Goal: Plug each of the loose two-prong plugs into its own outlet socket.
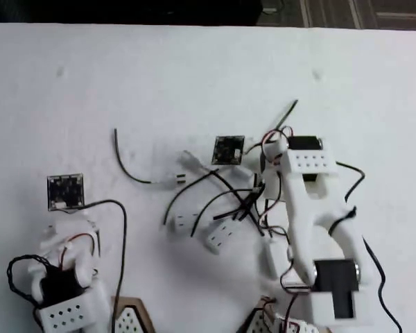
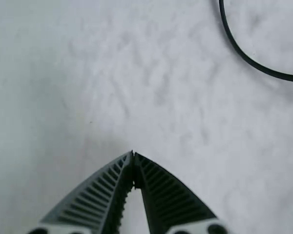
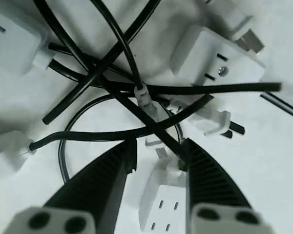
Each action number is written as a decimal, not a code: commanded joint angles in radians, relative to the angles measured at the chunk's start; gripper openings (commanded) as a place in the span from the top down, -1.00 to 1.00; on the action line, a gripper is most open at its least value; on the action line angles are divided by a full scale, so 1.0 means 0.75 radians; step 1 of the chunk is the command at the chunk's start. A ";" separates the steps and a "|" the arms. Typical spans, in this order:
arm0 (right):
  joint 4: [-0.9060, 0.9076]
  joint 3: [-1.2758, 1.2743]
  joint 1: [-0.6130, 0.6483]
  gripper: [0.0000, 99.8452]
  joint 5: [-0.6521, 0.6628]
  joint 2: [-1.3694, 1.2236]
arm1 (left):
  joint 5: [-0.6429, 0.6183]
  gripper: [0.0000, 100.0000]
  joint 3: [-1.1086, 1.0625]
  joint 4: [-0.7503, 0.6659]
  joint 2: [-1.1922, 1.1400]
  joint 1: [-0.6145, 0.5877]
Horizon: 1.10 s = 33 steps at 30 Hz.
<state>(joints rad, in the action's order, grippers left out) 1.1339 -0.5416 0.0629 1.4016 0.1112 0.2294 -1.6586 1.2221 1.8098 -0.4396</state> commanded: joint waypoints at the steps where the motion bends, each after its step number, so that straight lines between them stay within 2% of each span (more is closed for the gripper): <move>1: -0.066 0.051 -0.011 0.71 0.041 -0.062 | 0.012 0.95 0.008 -0.023 0.013 -0.009; 20: -0.066 0.045 -0.007 0.72 0.078 -0.281 | 0.012 0.95 0.008 -0.023 0.013 -0.009; 23: -0.062 0.049 -0.001 0.83 0.076 -0.267 | 0.012 0.95 0.008 -0.023 0.013 -0.009; 25: -0.021 0.082 0.015 0.99 0.074 -0.247 | 0.012 0.95 0.008 -0.023 0.013 -0.009; 33: 0.318 0.366 0.021 0.96 -0.108 0.017 | 0.012 0.95 0.008 -0.023 0.013 -0.009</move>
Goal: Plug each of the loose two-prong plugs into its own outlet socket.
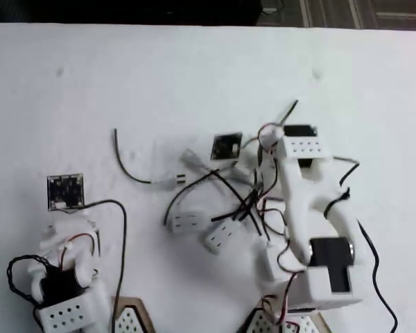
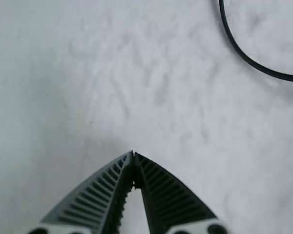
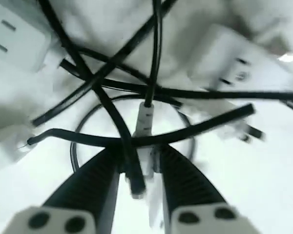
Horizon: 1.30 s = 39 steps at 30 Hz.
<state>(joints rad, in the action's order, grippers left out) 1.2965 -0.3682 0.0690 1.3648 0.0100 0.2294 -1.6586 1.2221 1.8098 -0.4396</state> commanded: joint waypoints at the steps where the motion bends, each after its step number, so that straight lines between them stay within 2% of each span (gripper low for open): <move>1: 0.132 0.168 0.013 0.96 -0.072 0.189 | 0.012 0.95 0.008 -0.023 0.013 -0.009; 5: 0.199 0.264 0.021 0.96 -0.145 0.324 | 0.012 0.95 0.008 -0.023 0.013 -0.009; 16: 0.204 0.362 0.017 0.96 -0.444 0.625 | 0.012 0.95 0.006 -0.023 0.013 -0.009; 20: 0.298 0.360 0.032 0.96 -0.571 0.731 | 0.012 0.95 0.010 -0.025 0.013 -0.009; 27: 0.539 0.360 0.283 0.96 -0.820 0.963 | -0.012 0.95 0.229 -0.051 0.013 -0.001; 32: 0.560 0.270 0.459 0.96 -1.011 1.161 | -0.231 0.95 0.483 -0.063 0.013 0.091; 35: 0.557 0.194 0.568 0.96 -1.140 1.261 | -0.286 0.95 0.554 -0.147 0.013 0.169; 39: 0.553 0.153 0.703 0.96 -1.365 1.374 | -0.389 0.95 0.552 -0.336 0.013 0.193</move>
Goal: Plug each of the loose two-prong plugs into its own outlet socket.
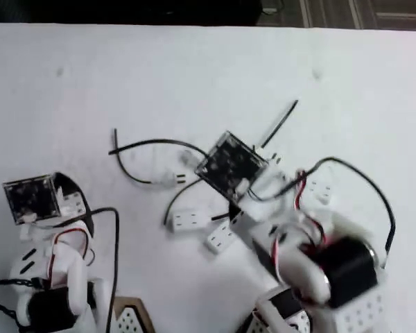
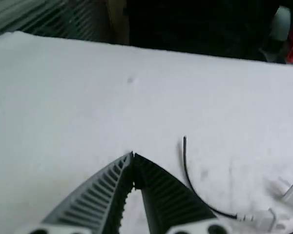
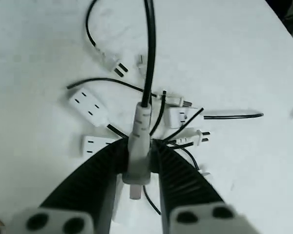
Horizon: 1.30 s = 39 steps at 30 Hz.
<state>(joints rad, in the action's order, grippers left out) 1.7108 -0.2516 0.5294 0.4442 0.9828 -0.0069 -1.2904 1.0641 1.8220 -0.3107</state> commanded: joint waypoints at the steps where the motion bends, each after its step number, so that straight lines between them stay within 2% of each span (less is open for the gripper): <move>1: 0.001 -0.002 0.124 0.96 -0.184 0.101 | -0.104 0.95 0.061 -0.160 -0.003 0.021; 6: -0.101 -0.025 0.273 0.96 -0.391 0.224 | -0.252 0.95 0.070 -0.305 -0.003 0.024; 9: -0.230 -0.160 0.347 0.96 -0.503 0.312 | -0.325 0.95 0.070 -0.342 -0.003 0.060; 12: -0.402 -0.401 0.379 0.96 -0.556 0.418 | -0.389 0.95 0.072 -0.344 -0.003 0.173; 18: -0.793 -0.876 0.388 0.96 -0.554 0.678 | -0.513 0.95 0.065 -0.333 -0.003 0.427; 25: -0.946 -1.125 0.488 0.96 -0.466 0.797 | -0.509 0.95 0.063 -0.325 -0.003 0.650; 30: -0.948 -1.131 0.490 0.96 -0.460 0.760 | -0.350 0.95 0.068 -0.245 -0.003 0.854; 33: -0.946 -1.133 0.490 0.96 -0.460 0.721 | -0.317 0.95 0.072 -0.188 -0.001 0.967; 39: -0.946 -1.131 0.488 0.96 -0.458 0.629 | -0.194 0.95 0.072 -0.151 0.003 1.075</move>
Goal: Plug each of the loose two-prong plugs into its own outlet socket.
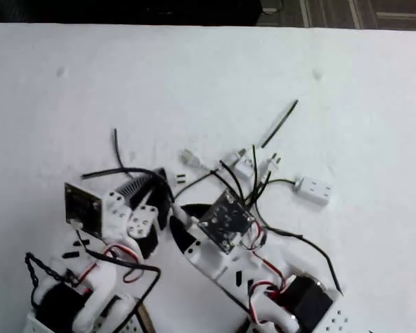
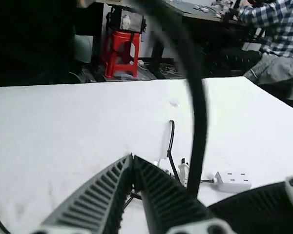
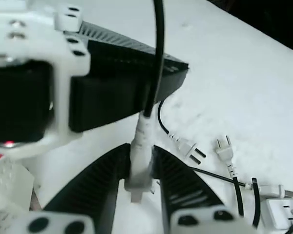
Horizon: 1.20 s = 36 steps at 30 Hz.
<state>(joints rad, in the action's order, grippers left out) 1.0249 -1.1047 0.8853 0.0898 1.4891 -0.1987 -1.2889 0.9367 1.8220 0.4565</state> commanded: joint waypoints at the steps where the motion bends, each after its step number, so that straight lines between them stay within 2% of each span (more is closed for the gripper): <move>1: -0.032 0.006 0.013 0.96 0.014 -0.058 | 0.088 0.95 0.070 0.031 0.003 0.066; 8: -0.032 0.010 0.013 0.96 0.014 -0.103 | 0.276 0.95 0.070 0.149 0.003 0.210; 12: -0.032 0.010 0.013 0.97 0.014 -0.105 | 0.325 0.95 0.070 0.198 0.003 0.298; 17: -0.026 0.006 0.011 0.97 0.014 -0.105 | 0.336 0.95 0.072 0.194 0.003 0.304; 20: -0.024 0.008 -0.001 0.97 0.014 -0.099 | 0.336 0.95 0.078 0.174 0.003 0.218; 26: -0.001 0.012 -0.261 0.97 0.014 -0.107 | 0.333 0.95 0.141 0.168 0.003 -0.216; 30: 0.060 0.012 -0.355 0.97 0.014 -0.107 | 0.338 0.95 0.092 0.198 0.001 -0.365; 32: 0.081 0.012 -0.384 0.97 0.014 -0.107 | 0.413 0.95 0.029 0.215 0.001 -0.369; 36: 0.093 0.012 -0.463 0.97 0.010 -0.107 | 0.714 0.95 -0.158 0.207 0.001 -0.369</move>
<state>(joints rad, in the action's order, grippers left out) 1.0894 -1.1063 0.5861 0.0928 1.4139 0.1910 -1.3441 1.0948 1.8236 0.1864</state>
